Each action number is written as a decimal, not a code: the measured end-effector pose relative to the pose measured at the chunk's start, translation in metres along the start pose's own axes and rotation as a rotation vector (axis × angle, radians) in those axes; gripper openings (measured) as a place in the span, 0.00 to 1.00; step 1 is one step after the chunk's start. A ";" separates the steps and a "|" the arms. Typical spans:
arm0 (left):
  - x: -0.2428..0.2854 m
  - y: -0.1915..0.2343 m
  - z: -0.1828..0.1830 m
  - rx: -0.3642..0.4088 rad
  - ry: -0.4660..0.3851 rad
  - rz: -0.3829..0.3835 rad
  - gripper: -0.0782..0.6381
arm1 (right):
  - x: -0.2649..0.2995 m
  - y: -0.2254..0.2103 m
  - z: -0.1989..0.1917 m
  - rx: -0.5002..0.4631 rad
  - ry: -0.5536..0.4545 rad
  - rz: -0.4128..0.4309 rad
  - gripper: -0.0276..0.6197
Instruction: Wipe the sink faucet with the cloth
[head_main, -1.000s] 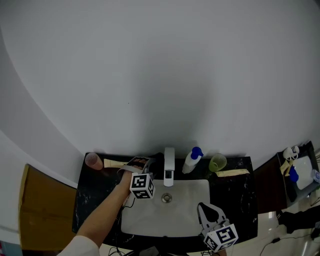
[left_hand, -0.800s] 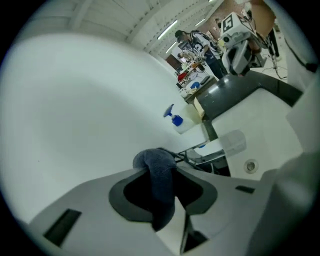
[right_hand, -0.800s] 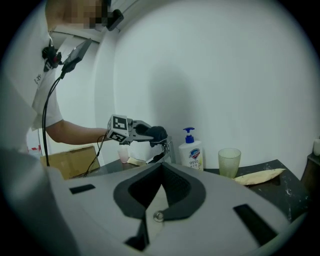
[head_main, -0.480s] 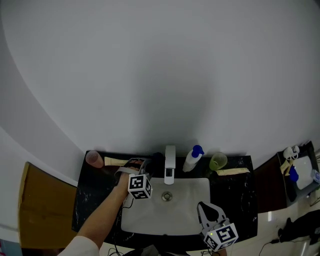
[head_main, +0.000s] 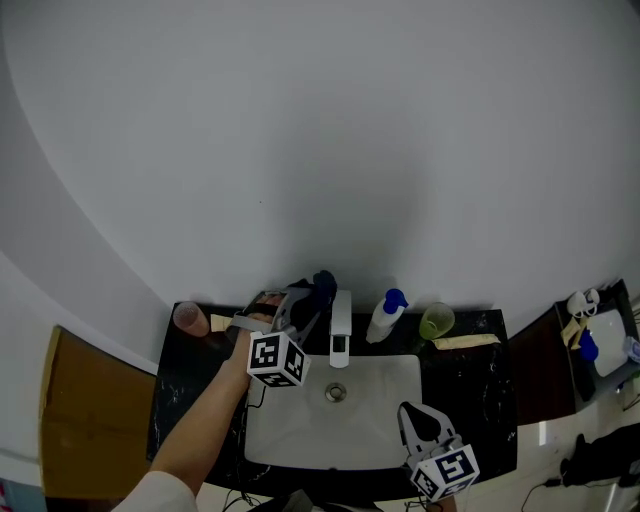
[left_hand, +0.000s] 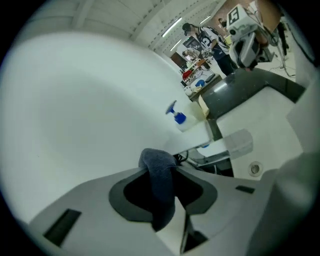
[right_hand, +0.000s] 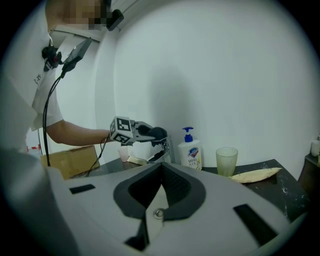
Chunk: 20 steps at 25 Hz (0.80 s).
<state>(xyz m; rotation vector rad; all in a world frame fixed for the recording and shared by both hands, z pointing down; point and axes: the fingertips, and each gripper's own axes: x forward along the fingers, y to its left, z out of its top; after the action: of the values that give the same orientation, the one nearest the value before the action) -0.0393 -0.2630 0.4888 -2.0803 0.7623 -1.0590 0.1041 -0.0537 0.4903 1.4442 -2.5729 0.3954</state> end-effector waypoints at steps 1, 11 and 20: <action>-0.007 0.010 0.004 0.011 -0.006 0.020 0.28 | 0.001 0.001 0.002 -0.002 -0.004 0.001 0.05; -0.064 -0.096 0.022 -0.188 -0.099 -0.238 0.28 | -0.012 -0.008 -0.005 0.011 -0.001 -0.029 0.05; -0.033 -0.073 0.035 -0.857 -0.124 -0.523 0.28 | -0.012 -0.003 -0.002 0.003 -0.004 -0.031 0.05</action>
<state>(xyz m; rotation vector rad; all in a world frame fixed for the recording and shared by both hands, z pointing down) -0.0116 -0.1845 0.5146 -3.1738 0.6892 -0.9253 0.1128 -0.0454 0.4891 1.4853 -2.5515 0.3926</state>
